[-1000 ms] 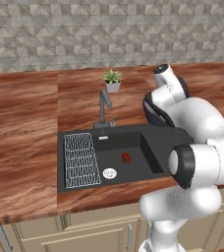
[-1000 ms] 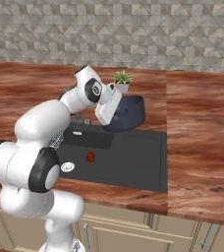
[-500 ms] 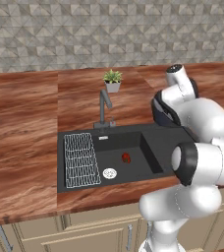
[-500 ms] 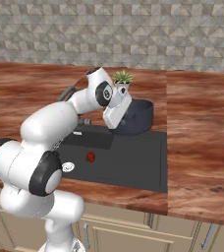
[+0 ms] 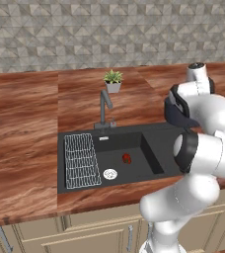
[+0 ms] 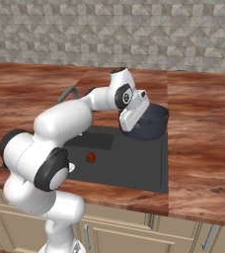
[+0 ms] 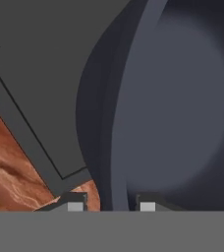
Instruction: Dump the bell pepper from the pot into the sink. Then turn on the water and wash the bell pepper. Then turn off the water and put the bell pepper back in the pot.
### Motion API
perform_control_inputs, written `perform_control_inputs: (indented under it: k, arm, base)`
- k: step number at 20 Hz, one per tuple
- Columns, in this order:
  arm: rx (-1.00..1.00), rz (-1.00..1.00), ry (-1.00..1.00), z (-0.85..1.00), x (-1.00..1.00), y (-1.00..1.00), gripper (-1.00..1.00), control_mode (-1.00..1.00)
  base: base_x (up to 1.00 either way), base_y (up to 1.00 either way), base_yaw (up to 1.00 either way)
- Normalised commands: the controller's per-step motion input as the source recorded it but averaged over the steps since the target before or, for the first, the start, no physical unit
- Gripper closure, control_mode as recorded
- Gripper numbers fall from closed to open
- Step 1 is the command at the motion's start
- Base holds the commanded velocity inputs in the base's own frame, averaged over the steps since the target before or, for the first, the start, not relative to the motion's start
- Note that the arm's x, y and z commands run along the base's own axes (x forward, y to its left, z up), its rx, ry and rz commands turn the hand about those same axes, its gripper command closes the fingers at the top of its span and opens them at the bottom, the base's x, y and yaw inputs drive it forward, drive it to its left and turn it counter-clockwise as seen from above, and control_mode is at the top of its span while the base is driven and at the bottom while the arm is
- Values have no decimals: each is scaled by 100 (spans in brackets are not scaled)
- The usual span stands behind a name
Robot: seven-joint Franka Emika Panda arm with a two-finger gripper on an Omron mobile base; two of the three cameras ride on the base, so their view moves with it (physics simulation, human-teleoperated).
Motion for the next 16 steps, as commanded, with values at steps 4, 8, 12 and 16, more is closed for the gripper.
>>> perform_control_inputs:
  k: [4,8,12,16]
  arm:
    - [0,-6,0,-18,-2,-37,100,-100]
    - [0,-5,0,-25,-5,-33,100,-100]
    - [0,-5,0,-29,-3,-46,100,-100]
    - [0,-4,0,-26,-1,-54,100,-100]
  base:
    - [0,0,0]
    - [0,0,0]
    - [0,0,0]
    - [0,0,0]
